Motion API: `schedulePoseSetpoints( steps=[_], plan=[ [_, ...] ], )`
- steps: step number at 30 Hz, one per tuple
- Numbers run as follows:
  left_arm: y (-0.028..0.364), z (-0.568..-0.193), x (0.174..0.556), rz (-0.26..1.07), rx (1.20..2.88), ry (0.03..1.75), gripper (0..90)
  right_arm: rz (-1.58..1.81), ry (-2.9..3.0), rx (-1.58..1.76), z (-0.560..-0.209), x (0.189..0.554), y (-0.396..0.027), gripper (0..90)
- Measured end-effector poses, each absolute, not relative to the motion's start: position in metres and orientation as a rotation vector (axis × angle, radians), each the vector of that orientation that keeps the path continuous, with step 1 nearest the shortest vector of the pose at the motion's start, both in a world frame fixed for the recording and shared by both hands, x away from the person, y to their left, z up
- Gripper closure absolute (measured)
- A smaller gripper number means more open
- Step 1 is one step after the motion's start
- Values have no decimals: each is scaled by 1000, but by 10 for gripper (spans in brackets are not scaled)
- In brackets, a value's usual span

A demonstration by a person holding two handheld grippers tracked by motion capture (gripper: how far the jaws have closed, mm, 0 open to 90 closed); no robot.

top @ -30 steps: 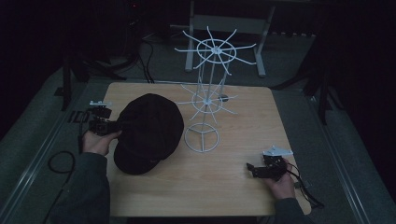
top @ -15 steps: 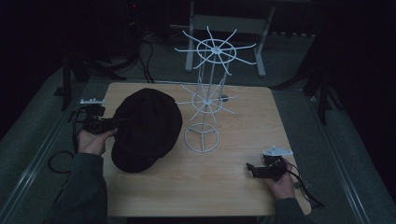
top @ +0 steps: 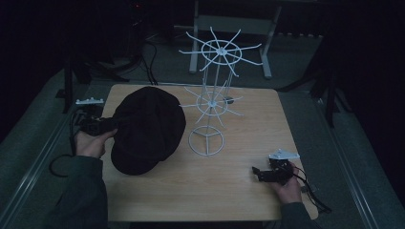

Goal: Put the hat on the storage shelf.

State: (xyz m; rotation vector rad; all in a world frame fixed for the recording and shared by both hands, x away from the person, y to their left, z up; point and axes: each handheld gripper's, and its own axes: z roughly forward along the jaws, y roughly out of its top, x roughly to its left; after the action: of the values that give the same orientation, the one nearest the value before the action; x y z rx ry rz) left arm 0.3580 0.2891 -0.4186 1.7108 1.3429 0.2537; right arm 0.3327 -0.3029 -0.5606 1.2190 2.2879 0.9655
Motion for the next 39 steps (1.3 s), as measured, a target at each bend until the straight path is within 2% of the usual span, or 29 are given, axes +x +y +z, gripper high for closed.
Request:
schedulePoseSetpoints(
  steps=[21, 39],
  plan=[
    [306, -408, 348, 262, 1634, 1314, 733, 965, 2289, 1219, -561, 333, -303, 114],
    [312, -390, 341, 248, 1602, 1216, 732, 966, 2287, 1220, -561, 333, -303, 114]
  ],
)
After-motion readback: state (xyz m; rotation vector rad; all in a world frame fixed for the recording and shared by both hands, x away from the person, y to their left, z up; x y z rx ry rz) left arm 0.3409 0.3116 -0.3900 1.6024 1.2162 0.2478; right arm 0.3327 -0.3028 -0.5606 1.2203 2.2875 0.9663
